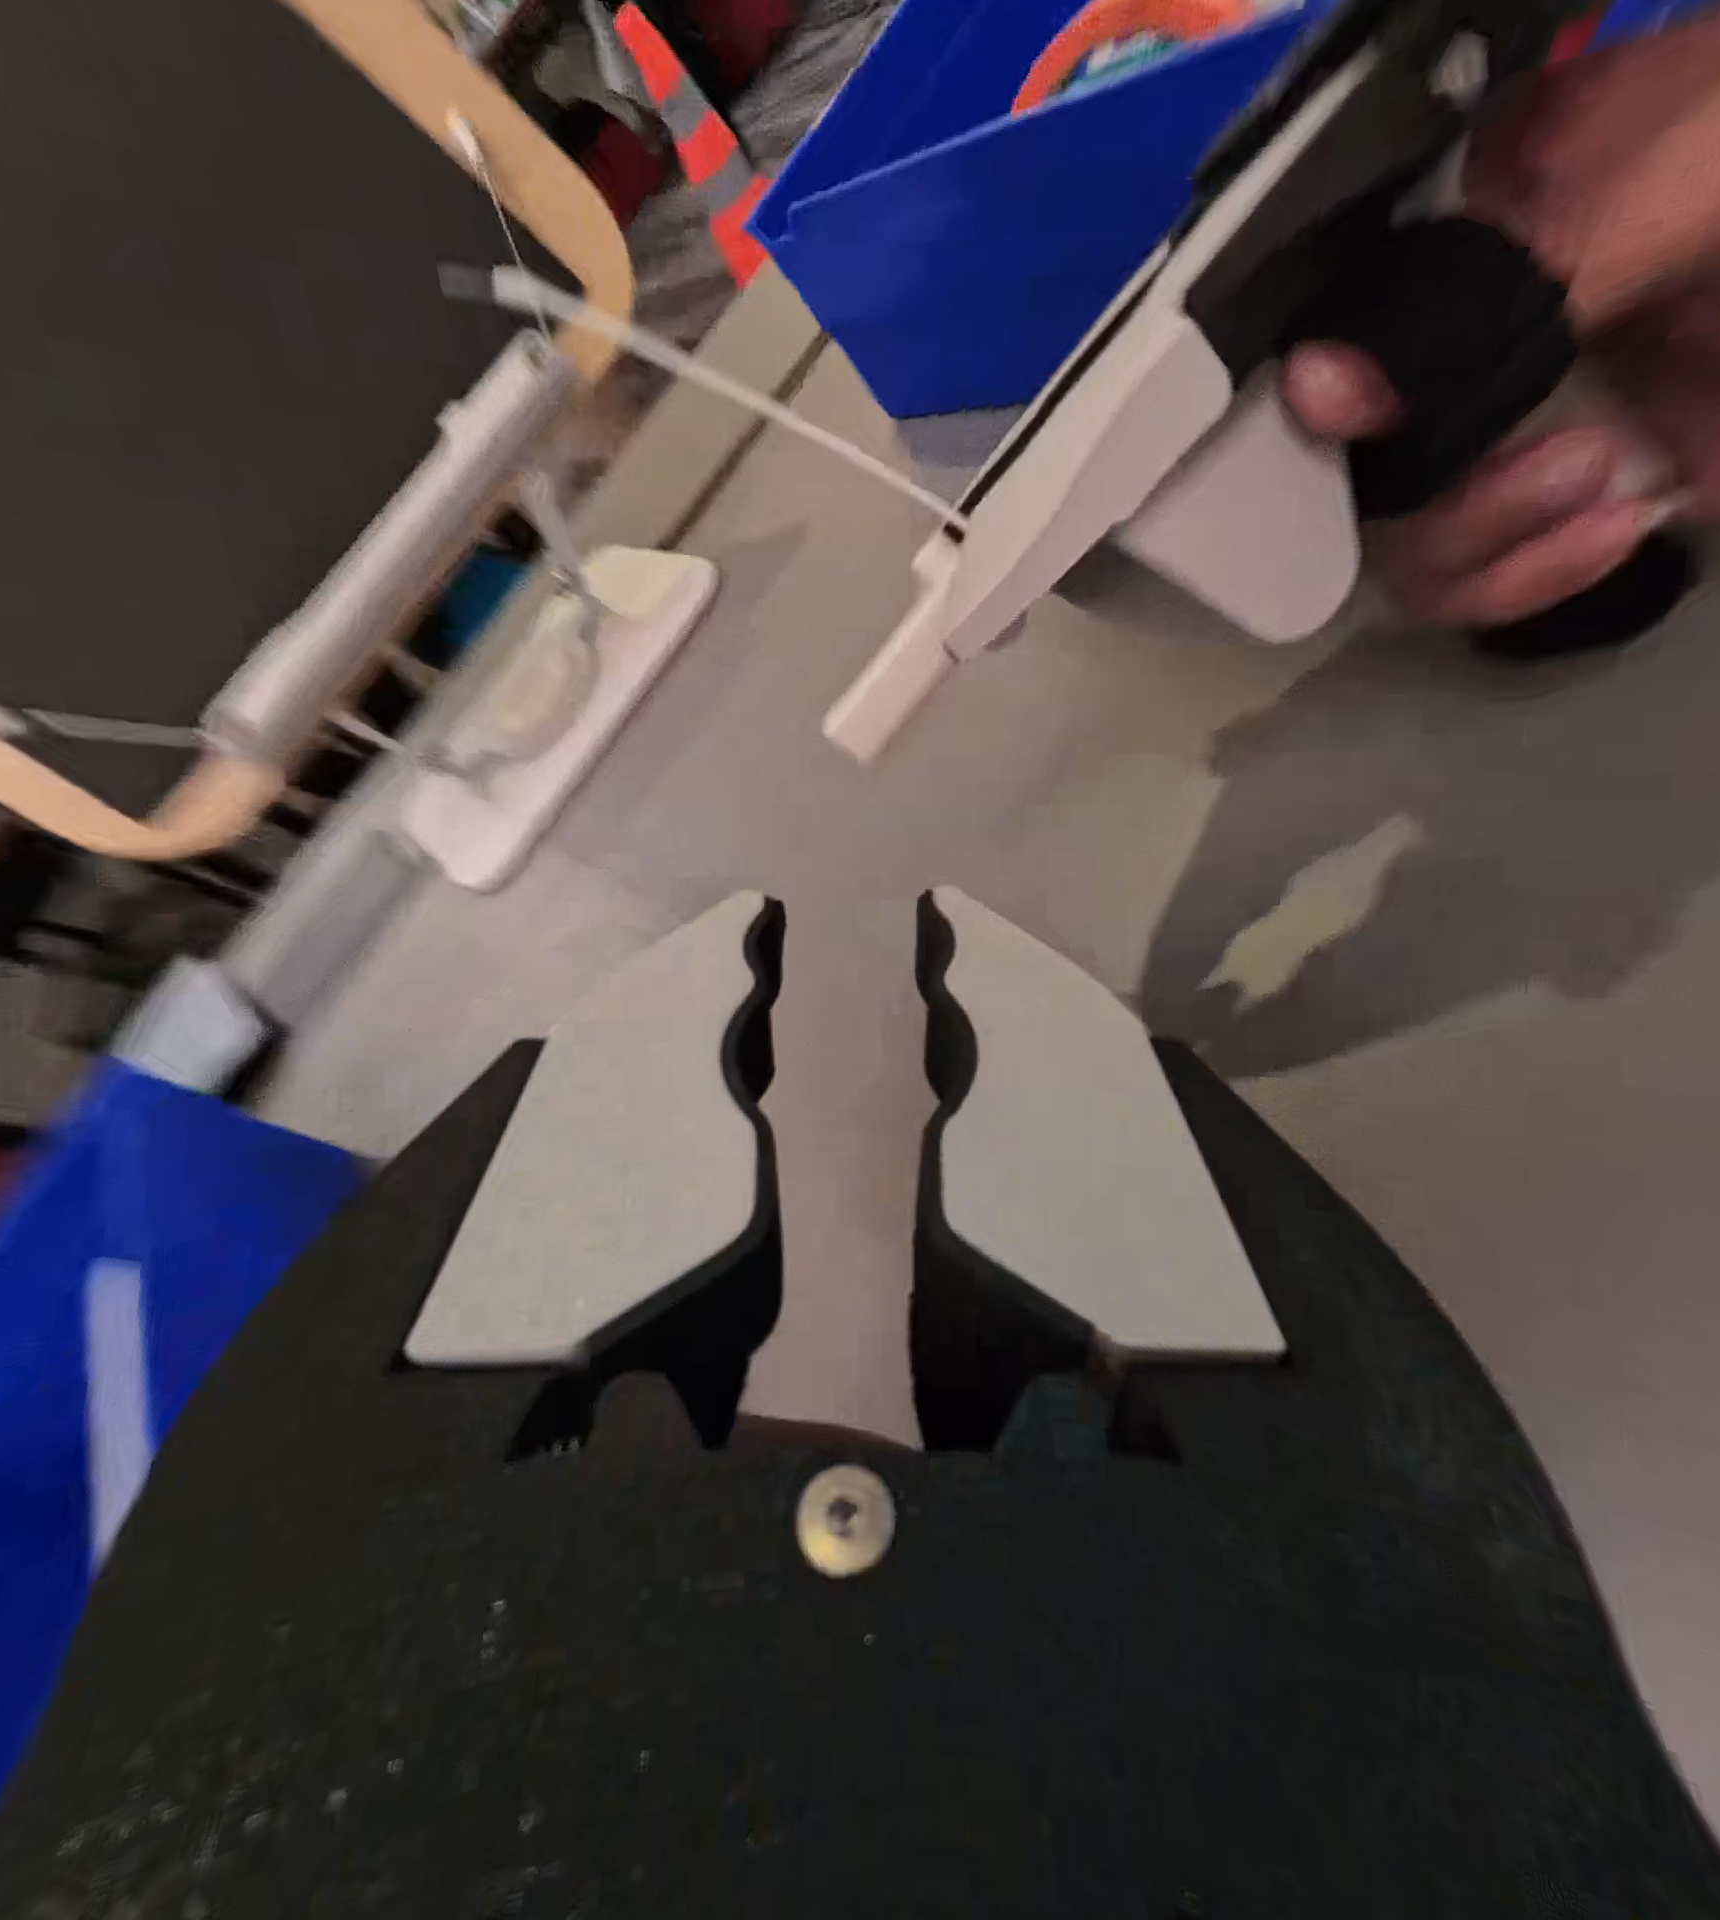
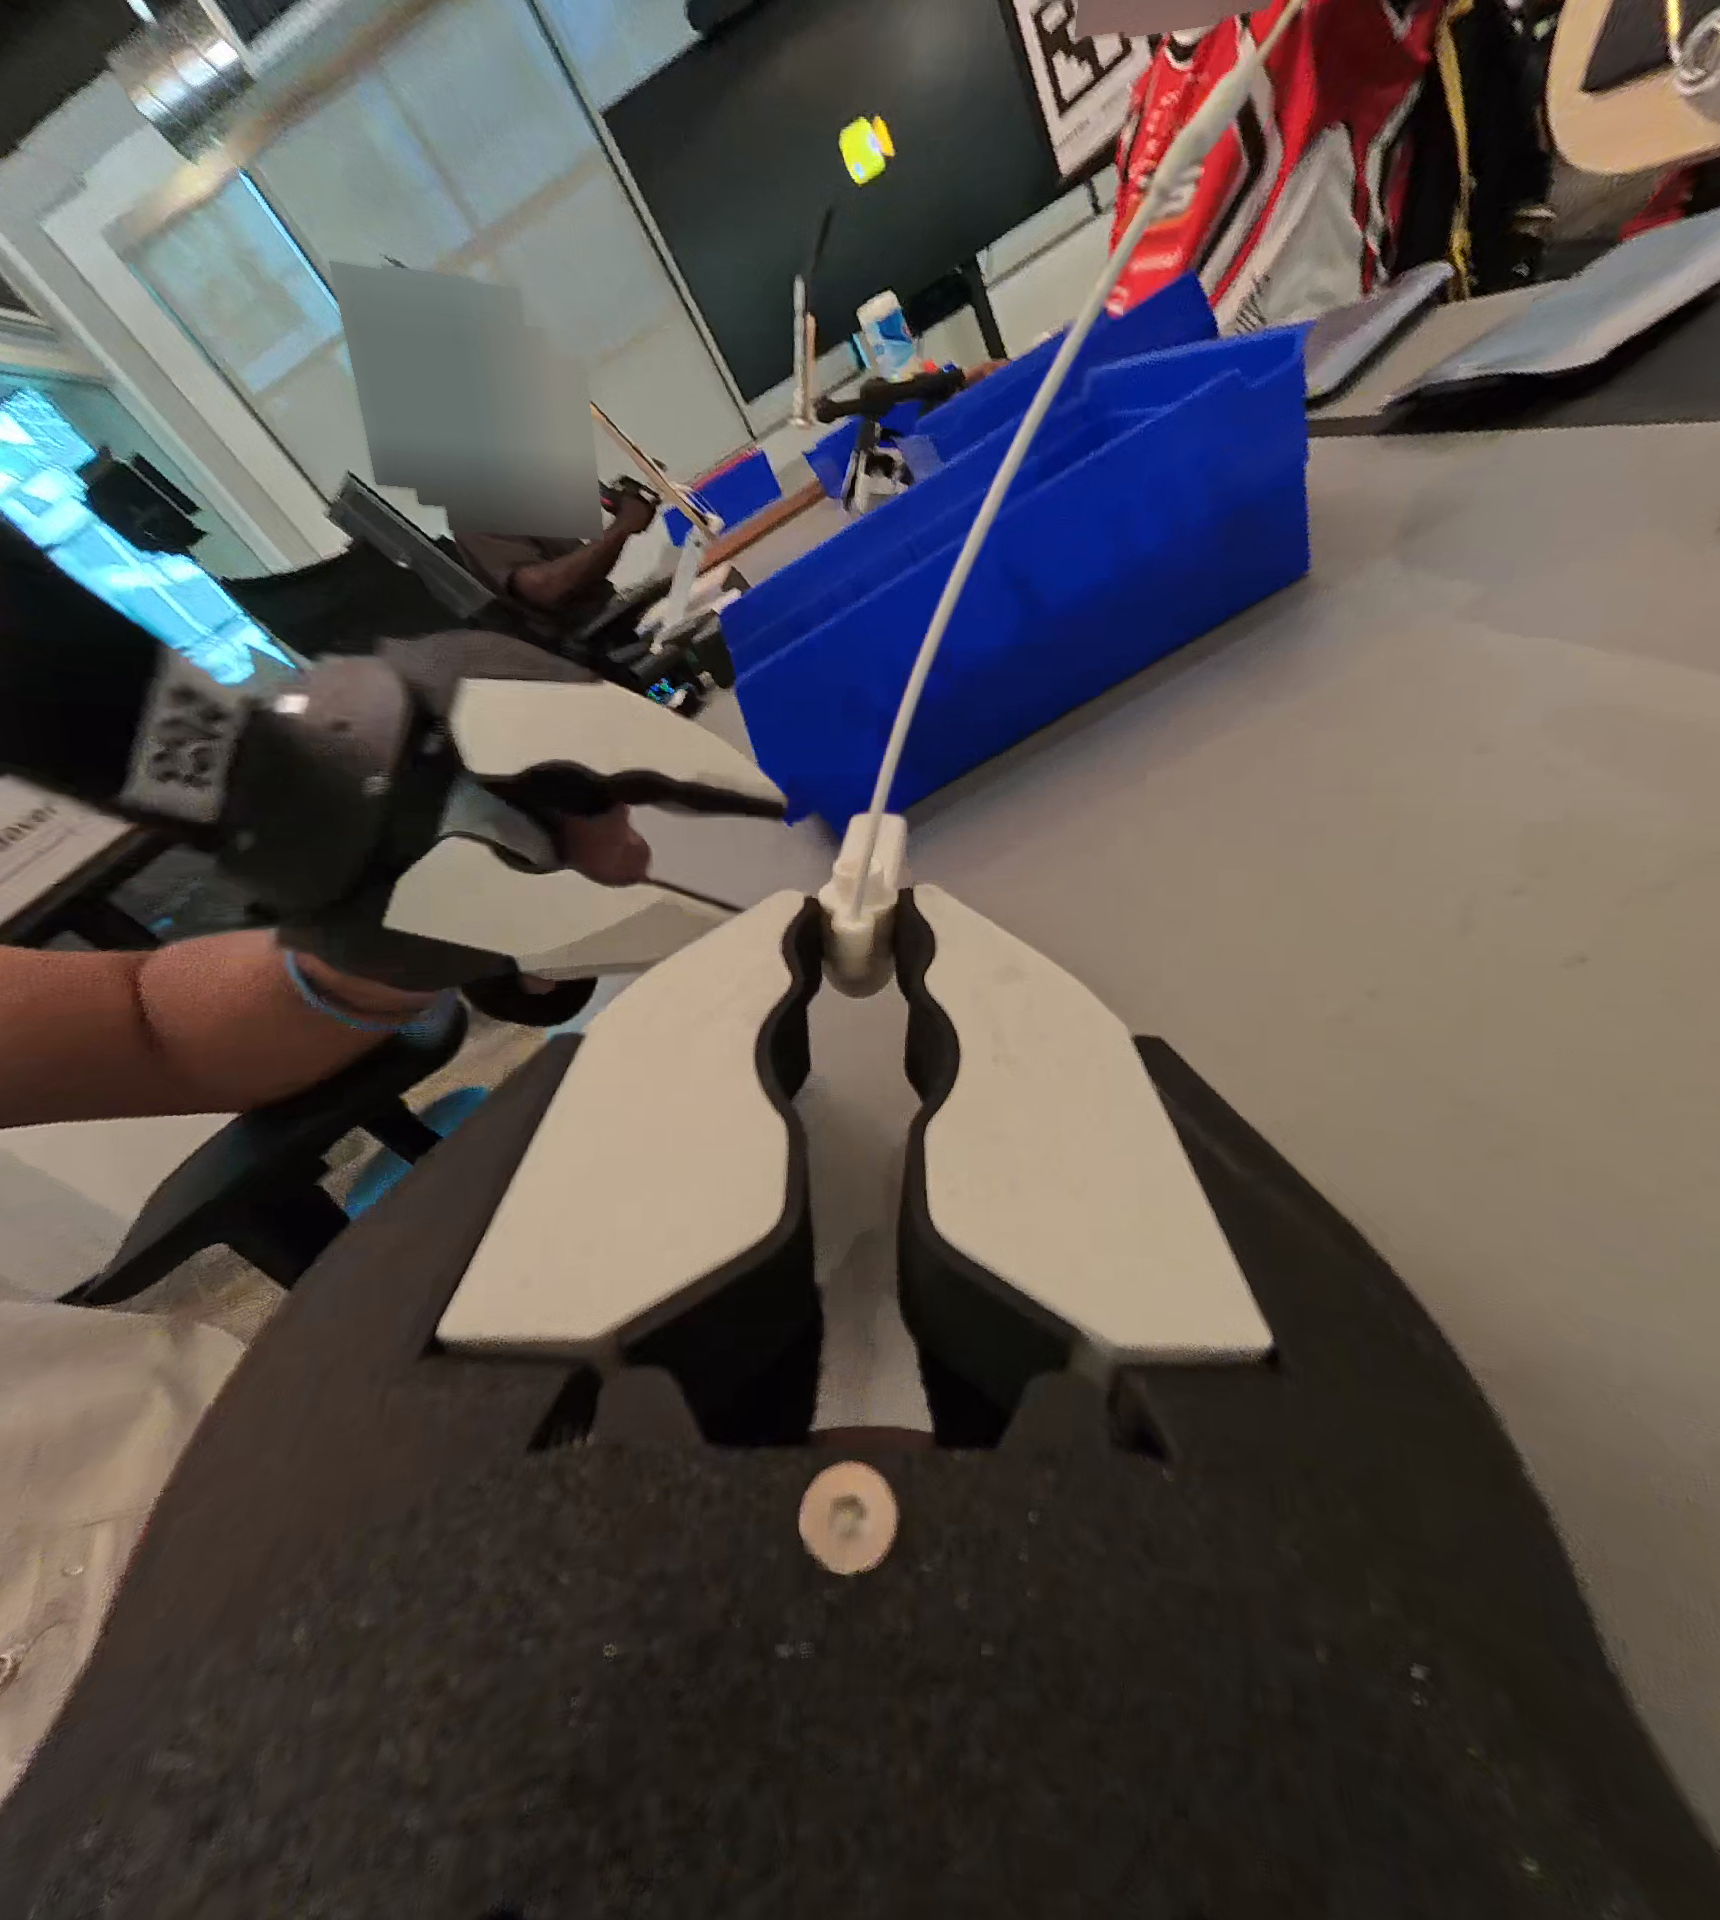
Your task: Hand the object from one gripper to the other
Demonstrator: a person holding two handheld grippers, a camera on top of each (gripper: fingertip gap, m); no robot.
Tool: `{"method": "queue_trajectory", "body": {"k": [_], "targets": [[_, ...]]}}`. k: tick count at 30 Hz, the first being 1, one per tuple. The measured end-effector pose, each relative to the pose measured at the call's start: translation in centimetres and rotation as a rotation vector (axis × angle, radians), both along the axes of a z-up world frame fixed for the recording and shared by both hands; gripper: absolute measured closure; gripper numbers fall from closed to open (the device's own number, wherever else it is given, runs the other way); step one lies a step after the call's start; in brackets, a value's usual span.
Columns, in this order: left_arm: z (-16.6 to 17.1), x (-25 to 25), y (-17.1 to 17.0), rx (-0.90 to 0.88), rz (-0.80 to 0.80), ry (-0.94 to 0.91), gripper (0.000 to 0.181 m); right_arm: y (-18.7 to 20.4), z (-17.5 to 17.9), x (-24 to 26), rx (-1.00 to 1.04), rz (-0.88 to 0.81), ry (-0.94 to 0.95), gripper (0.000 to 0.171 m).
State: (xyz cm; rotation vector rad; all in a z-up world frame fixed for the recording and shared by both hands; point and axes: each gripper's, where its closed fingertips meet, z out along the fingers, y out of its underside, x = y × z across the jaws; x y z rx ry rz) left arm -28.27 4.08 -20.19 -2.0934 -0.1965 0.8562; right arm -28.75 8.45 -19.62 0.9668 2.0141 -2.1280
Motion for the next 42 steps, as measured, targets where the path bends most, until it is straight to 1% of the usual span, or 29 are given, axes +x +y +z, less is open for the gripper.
{"method": "queue_trajectory", "body": {"k": [3,5,6,9,11,15,18,20,22,25,28,29,30,31,33,37,42], "targets": [[-0.6,0.6,-0.8,0.229,-0.019,-0.294,0.152,-0.4,0.6,0.4,-0.083,0.038,-0.009,0.158],[-0.3,0.9,-0.8,0.363,-0.060,-0.446,0.146,-0.7,0.9,0.8,-0.104,0.060,-0.001,0.158],[0.2,1.2,-0.6,0.430,-0.098,-0.515,0.146,-0.9,1.1,1.0,-0.116,0.078,0.004,0.158],[2.0,1.8,0.1,0.611,-0.194,-0.680,0.146,-1.3,2.1,1.8,-0.174,0.119,0.014,0.158],[3.1,2.2,0.2,0.707,-0.247,-0.732,0.146,-1.5,3.1,2.3,-0.262,0.150,0.003,0.158],[4.9,2.1,-0.2,0.847,-0.281,-0.701,0.144,-0.4,5.6,2.1,-0.486,0.129,-0.020,0.158],[5.8,2.4,-0.2,0.916,-0.297,-0.656,0.141,-0.2,6.2,2.2,-0.580,0.119,-0.034,0.158],[6.3,2.8,0.2,0.950,-0.316,-0.635,0.139,-0.2,6.6,2.1,-0.687,0.112,-0.080,0.159],[6.8,2.9,0.5,0.981,-0.320,-0.616,0.136,-1.2,6.3,2.3,-0.743,0.117,-0.120,0.159],[7.3,3.2,1.0,0.992,-0.341,-0.605,0.136,-3.3,5.7,2.9,-0.765,0.138,-0.157,0.158],[7.2,3.0,0.9,0.999,-0.322,-0.614,0.138,-4.6,5.3,3.2,-0.759,0.114,-0.144,0.158],[7.1,2.7,0.7,1.008,-0.306,-0.616,0.146,-4.8,5.3,3.3,-0.756,0.113,-0.135,0.158],[7.0,2.4,0.3,1.014,-0.293,-0.622,0.159,-5.0,5.4,3.5,-0.756,0.121,-0.129,0.158],[6.9,2.2,0.1,1.018,-0.298,-0.632,0.167,-5.3,5.4,3.7,-0.743,0.131,-0.133,0.158],[6.9,2.4,0.0,1.025,-0.331,-0.677,0.167,-5.3,5.3,3.7,-0.715,0.125,-0.116,0.158],[6.9,2.5,0.1,1.019,-0.337,-0.678,0.168,-5.3,5.3,3.9,-0.698,0.155,-0.118,0.158],[7.2,3.1,0.3,1.015,-0.388,-0.711,0.169,-5.2,5.4,4.5,-0.661,0.203,-0.094,0.158]]}}
